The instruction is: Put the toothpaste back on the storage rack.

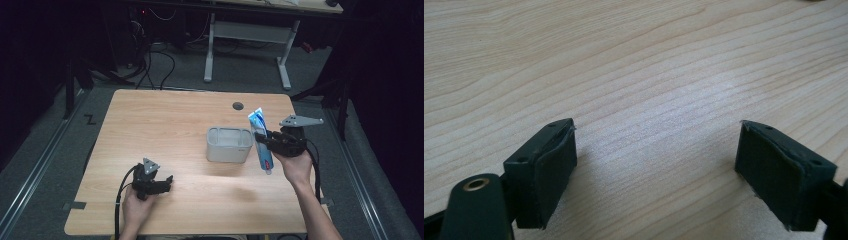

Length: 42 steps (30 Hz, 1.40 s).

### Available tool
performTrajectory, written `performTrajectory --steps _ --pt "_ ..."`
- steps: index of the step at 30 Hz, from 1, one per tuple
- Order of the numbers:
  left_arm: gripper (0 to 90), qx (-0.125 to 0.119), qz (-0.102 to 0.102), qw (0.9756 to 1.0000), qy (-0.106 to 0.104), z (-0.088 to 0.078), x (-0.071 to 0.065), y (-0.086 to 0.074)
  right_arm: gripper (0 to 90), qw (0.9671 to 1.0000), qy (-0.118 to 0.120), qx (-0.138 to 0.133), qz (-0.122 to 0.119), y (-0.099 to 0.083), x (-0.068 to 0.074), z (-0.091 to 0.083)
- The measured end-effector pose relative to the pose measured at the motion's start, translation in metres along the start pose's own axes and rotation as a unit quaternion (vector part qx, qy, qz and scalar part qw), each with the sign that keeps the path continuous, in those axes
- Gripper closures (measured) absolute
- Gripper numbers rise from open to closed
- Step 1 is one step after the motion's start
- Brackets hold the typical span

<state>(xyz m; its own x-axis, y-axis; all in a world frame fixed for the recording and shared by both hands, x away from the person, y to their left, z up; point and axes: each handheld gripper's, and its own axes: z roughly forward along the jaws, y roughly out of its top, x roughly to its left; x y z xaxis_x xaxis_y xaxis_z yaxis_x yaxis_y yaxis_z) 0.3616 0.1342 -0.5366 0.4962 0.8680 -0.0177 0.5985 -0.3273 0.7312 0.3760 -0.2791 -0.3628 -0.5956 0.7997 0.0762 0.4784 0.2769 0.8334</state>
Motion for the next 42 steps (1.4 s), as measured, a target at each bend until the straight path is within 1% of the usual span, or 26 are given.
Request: performTrajectory --steps 3,5,8,11,14,17,21,23,26,28,31,32,36,38,39,40,42 --pt "17.9 0.000 -0.002 1.0000 0.003 0.000 0.001 0.000 72.4 0.9999 0.013 -0.009 -0.001 0.005 0.002 0.001" --pt "17.9 0.000 -0.002 1.0000 0.003 0.000 0.001 0.000 72.4 0.9997 0.021 -0.013 0.000 0.009 0.001 0.003" --pt "17.9 0.000 -0.002 1.0000 0.003 0.000 0.001 0.000 72.5 0.9997 0.021 -0.014 -0.002 0.014 0.002 0.005" --pt "17.9 0.000 -0.002 1.0000 0.003 0.000 0.001 0.000 72.8 0.9994 0.031 -0.016 -0.002 0.020 0.002 0.007" --pt "17.9 0.000 -0.002 1.0000 0.003 0.000 0.001 0.000 73.0 0.9993 0.033 -0.015 -0.005 0.026 0.002 0.010" --pt "18.0 0.001 -0.002 1.0000 0.002 0.000 0.001 0.000 73.1 0.9991 0.040 -0.015 -0.003 0.029 0.001 0.012" --pt "18.1 0.000 -0.002 1.0000 0.002 0.000 0.001 0.000 73.1 0.9986 0.048 -0.023 0.006 0.036 -0.001 0.019" --pt "18.1 0.000 -0.002 1.0000 0.002 0.000 0.001 0.000 73.0 0.9987 0.046 -0.022 0.002 0.039 0.000 0.022" --pt "18.1 0.000 -0.002 1.0000 0.002 0.000 0.001 0.000 73.0 0.9986 0.049 -0.021 0.005 0.044 0.001 0.026" --pt "18.1 0.000 -0.002 1.0000 0.002 0.000 0.001 0.000 73.0 0.9986 0.047 -0.025 0.001 0.048 0.002 0.028" --pt "18.1 0.000 -0.002 1.0000 0.002 0.000 0.001 0.000 73.0 0.9986 0.047 -0.024 -0.003 0.052 0.004 0.030" --pt "18.1 0.000 -0.002 1.0000 0.002 0.000 0.001 0.000 72.9 0.9988 0.044 -0.022 -0.006 0.057 0.006 0.032" --pt "18.1 0.000 -0.002 1.0000 0.002 0.000 0.001 0.000 72.7 0.9987 0.042 -0.027 -0.010 0.063 0.009 0.033" --pt "18.2 0.000 0.000 1.0000 0.002 0.000 0.001 0.000 72.5 0.9990 0.022 -0.031 -0.023 0.068 0.010 0.033" --pt "18.3 0.000 0.000 1.0000 0.002 0.000 0.001 0.000 72.5 0.9990 0.022 -0.031 -0.023 0.068 0.010 0.033" --pt "18.3 0.000 0.001 1.0000 0.003 0.000 0.001 0.000 72.5 0.9991 0.015 -0.029 -0.027 0.069 0.011 0.034" --pt "18.6 -0.001 0.001 1.0000 0.003 0.000 0.001 0.000 72.4 0.9993 0.008 -0.021 -0.031 0.070 0.010 0.036"
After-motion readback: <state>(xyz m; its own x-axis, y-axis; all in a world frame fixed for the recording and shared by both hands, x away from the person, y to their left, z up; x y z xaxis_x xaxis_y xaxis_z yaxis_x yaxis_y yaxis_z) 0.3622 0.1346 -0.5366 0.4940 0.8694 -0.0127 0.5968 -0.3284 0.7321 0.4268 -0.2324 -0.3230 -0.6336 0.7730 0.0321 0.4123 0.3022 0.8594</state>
